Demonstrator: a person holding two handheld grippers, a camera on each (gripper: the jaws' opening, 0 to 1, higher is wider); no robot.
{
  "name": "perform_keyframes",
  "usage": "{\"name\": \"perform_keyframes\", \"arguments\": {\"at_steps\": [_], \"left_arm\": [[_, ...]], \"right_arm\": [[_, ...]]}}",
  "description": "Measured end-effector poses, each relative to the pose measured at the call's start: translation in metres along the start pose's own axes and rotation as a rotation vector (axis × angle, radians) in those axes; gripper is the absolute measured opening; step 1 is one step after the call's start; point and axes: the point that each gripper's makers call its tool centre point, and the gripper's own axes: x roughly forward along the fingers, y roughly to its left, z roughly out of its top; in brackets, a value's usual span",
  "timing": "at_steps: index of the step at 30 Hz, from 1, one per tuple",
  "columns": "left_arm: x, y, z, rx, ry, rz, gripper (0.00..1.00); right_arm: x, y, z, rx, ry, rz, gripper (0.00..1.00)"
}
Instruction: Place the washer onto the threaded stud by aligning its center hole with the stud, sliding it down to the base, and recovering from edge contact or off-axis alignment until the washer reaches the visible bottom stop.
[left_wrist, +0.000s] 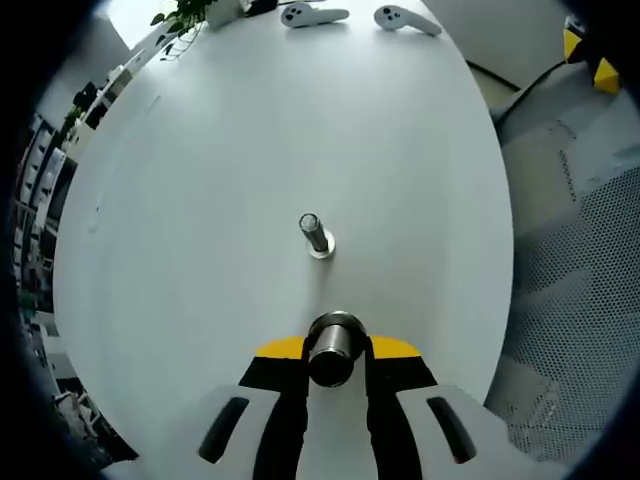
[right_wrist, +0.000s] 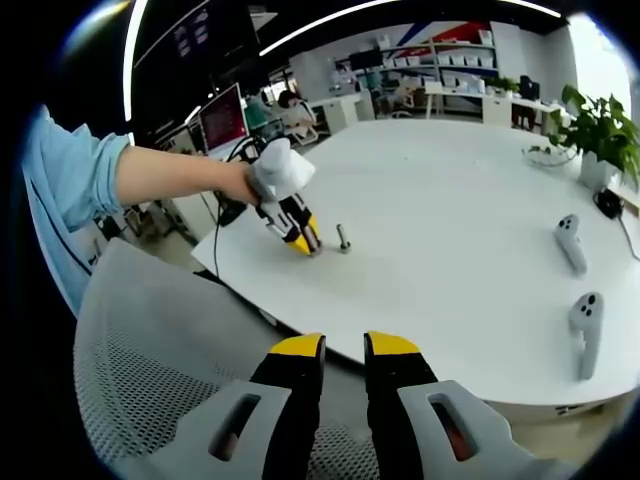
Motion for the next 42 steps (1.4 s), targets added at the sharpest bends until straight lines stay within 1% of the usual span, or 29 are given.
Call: {"name": "perform_keyframes", "arguments": {"at_steps": [2,3,4,5,7,8,9,10,11,12,13,14,15,17,18,20,24,30,32,33,35,37,38,40,42], "left_arm": [[0.001,-0.002,0.0,0.008,-0.001,-0.006,0.19],[0.001,-0.006,-0.004,-0.014,0.026,-0.045,0.2],[0.0,-0.007,-0.005,-0.025,0.031,-0.061,0.2],[0.0,-0.004,-0.002,-0.007,0.005,-0.048,0.2],[-0.002,-0.003,-0.003,-0.012,0.008,-0.051,0.21],[-0.004,-0.001,-0.001,-0.01,-0.01,-0.049,0.23],[-0.006,0.0,0.003,-0.015,-0.035,-0.045,0.27],[-0.009,0.001,0.004,-0.024,-0.041,-0.05,0.31],[-0.012,0.0,0.006,-0.027,-0.051,-0.056,0.33],[-0.015,0.0,0.009,-0.031,-0.06,-0.061,0.33],[-0.02,0.002,0.013,-0.033,-0.07,-0.057,0.31],[-0.024,0.005,0.017,-0.018,-0.087,-0.047,0.3],[-0.029,0.009,0.024,0.012,-0.113,-0.025,0.29],[-0.034,0.017,0.033,-0.006,-0.142,0.008,0.26],[-0.037,0.019,0.041,-0.005,-0.169,0.015,0.23],[-0.04,0.021,0.05,-0.007,-0.188,0.023,0.21],[-0.033,0.018,0.06,0.013,-0.187,0.022,0.19],[-0.024,0.014,0.067,0.049,-0.181,0.016,0.15],[-0.022,0.014,0.068,0.061,-0.176,0.015,0.12],[-0.02,0.014,0.07,0.084,-0.175,0.022,0.12],[-0.018,0.012,0.069,0.104,-0.163,0.017,0.1],[-0.018,0.014,0.07,0.13,-0.168,0.029,0.06],[-0.018,0.013,0.071,0.145,-0.172,0.024,0.04],[-0.018,0.015,0.071,0.141,-0.17,0.034,0.04],[-0.018,0.013,0.071,0.14,-0.172,0.031,0.04]], "right_arm": [[0.0,0.0,0.0,0.0,0.0,0.0,0.18],[0.0,0.0,0.0,-0.001,0.0,0.001,0.18],[0.0,0.0,0.0,-0.003,0.001,0.001,0.18],[0.0,0.0,0.0,-0.004,0.002,0.002,0.18],[0.0,0.0,0.0,-0.003,0.002,0.002,0.18],[0.0,0.0,0.0,-0.003,0.002,0.002,0.18],[0.0,0.0,0.0,-0.002,0.001,0.002,0.18],[0.0,0.0,0.0,-0.002,0.001,0.002,0.18],[0.0,0.0,0.0,-0.002,0.001,0.002,0.18],[0.0,0.0,0.0,-0.002,0.0,0.002,0.18],[0.0,0.0,0.0,-0.002,0.0,0.002,0.18],[0.0,0.0,0.0,-0.002,0.0,0.002,0.18],[0.0,0.0,0.0,-0.002,-0.001,0.003,0.18],[0.0,0.0,0.0,-0.002,-0.001,0.003,0.18],[0.0,0.0,0.0,-0.001,-0.002,0.003,0.18],[0.0,0.0,0.0,-0.002,-0.002,0.003,0.18],[0.0,0.0,0.0,-0.001,-0.003,0.001,0.18],[0.0,-0.001,0.0,0.003,-0.005,-0.002,0.18],[0.0,-0.001,0.001,0.004,-0.006,-0.004,0.18],[0.0,-0.001,0.001,0.004,-0.007,-0.004,0.18],[0.0,-0.001,0.001,0.004,-0.007,-0.005,0.18],[0.0,-0.001,0.001,0.005,-0.009,-0.005,0.18],[0.0,-0.001,0.001,0.006,-0.01,-0.005,0.18],[0.0,-0.001,0.001,0.006,-0.011,-0.006,0.18],[0.0,-0.001,0.001,0.006,-0.01,-0.006,0.18]]}}
